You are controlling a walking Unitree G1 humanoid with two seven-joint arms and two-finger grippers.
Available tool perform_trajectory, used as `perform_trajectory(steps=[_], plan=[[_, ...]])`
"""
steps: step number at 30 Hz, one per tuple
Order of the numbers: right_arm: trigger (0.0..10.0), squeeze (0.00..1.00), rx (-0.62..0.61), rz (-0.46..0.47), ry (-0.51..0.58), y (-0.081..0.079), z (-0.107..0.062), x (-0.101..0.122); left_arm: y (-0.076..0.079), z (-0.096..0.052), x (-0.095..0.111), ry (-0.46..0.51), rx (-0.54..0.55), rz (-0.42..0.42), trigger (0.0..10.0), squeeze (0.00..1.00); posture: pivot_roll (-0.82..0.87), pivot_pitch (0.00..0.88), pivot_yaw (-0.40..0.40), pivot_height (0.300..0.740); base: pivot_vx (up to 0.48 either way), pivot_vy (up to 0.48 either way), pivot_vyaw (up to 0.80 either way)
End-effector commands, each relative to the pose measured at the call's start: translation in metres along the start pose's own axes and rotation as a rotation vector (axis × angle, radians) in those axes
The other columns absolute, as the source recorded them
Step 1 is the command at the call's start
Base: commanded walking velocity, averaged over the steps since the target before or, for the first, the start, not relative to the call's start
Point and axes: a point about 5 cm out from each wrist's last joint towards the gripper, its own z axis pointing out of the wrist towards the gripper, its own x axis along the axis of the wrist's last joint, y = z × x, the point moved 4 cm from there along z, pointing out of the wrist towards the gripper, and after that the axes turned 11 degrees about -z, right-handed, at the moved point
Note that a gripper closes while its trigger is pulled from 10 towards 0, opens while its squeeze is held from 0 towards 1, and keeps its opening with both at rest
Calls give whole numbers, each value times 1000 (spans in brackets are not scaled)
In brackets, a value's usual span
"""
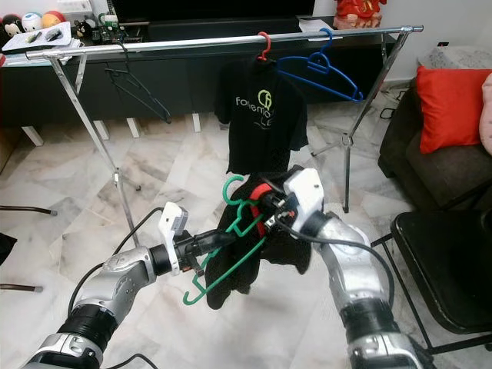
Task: Hang hanger
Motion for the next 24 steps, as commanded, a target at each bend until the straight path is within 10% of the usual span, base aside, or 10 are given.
perform_trajectory(steps=[1,16,20,21,24], plan=[[10000,0,53,-29,-19,-7,5,-1,5,2,3,15,-24,5,10000,0,26,149,-19,740,0,0,0],[10000,27,205,-7,51,-31,4,7,13,8,12,49,-68,9,10000,0,20,127,-13,740,0,0,0],[10000,184,235,-14,58,-35,3,10,13,9,13,54,-67,7,10000,0,19,133,-13,740,0,0,0],[10000,918,231,-13,55,-34,3,9,13,9,13,55,-67,6,10000,0,19,133,-13,740,0,0,0],[10000,1000,206,-14,49,-31,3,8,13,9,12,56,-66,4,10000,0,18,143,-14,740,0,0,0]])
